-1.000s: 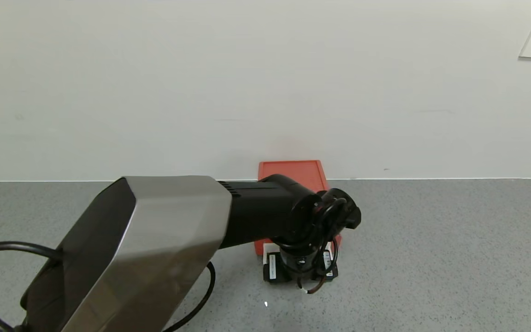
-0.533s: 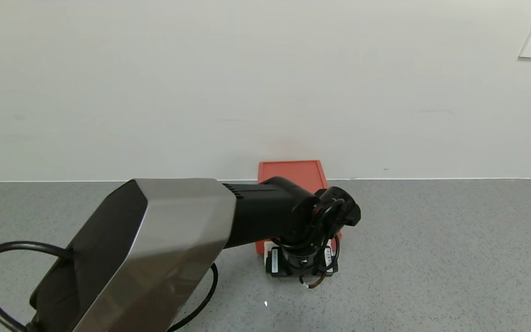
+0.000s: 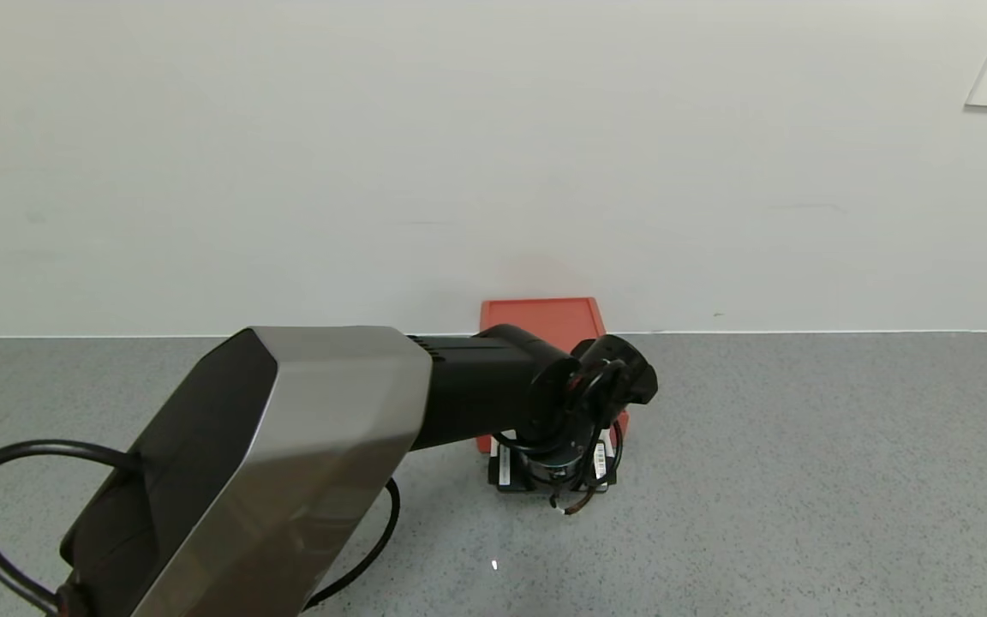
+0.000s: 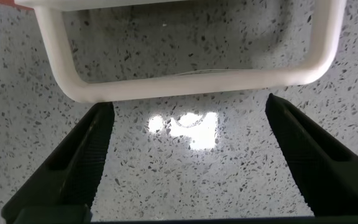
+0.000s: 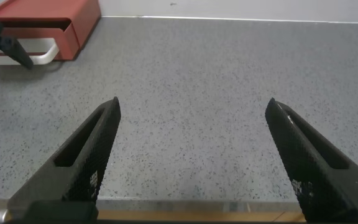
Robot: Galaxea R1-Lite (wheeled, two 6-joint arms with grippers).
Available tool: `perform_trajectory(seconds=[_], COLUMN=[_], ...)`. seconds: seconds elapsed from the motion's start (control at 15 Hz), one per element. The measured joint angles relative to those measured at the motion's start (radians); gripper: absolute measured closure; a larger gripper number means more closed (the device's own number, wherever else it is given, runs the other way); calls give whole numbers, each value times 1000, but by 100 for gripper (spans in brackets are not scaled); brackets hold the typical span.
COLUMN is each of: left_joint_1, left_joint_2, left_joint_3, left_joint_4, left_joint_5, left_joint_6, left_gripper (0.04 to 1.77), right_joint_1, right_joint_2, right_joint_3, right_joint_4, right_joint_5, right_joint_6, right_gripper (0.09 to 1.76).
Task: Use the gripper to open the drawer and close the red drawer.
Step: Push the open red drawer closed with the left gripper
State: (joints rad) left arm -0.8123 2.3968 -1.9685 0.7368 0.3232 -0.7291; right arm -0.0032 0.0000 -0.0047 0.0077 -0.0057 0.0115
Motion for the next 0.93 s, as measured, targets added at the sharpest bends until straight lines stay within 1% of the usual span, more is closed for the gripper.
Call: perform_trajectory(seconds=[0.53, 0.93], left_joint_1=[32, 50], left_joint_2=[0, 2], left_joint_3=[-1, -5], left_joint_4=[-85, -105], left_joint_5=[1, 1], left_joint_6=[69, 98], left_gripper=[6, 6], right_joint_1=[0, 0], right_joint_2=[0, 0], right_joint_3=[0, 1], right_joint_4=[-2, -1], right_joint_5=[0, 0], right_joint_6=[1, 1], right_gripper=[14, 14])
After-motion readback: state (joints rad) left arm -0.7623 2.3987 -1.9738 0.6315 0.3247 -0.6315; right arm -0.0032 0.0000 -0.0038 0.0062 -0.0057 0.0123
